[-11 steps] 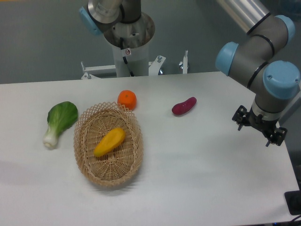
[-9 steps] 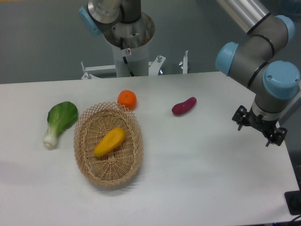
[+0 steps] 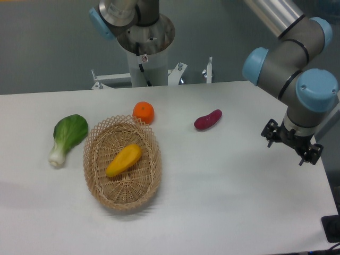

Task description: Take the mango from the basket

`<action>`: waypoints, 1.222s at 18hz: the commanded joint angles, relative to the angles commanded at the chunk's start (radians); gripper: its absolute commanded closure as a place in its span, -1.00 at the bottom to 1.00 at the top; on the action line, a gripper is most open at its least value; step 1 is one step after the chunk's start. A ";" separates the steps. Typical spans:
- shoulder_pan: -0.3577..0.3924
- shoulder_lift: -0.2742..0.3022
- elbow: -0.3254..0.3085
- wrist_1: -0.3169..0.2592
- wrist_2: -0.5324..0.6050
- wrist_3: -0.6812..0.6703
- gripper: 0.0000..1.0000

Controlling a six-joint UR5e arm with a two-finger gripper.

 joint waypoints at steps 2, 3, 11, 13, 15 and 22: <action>-0.003 0.005 -0.005 0.000 -0.005 -0.005 -1.00; -0.011 0.006 -0.006 -0.002 -0.008 -0.014 -1.00; -0.069 0.044 -0.069 0.002 -0.051 -0.173 -1.00; -0.090 0.055 -0.087 0.002 -0.070 -0.216 -1.00; -0.118 0.075 -0.106 0.002 -0.104 -0.242 -1.00; -0.196 0.147 -0.209 0.002 -0.140 -0.244 -1.00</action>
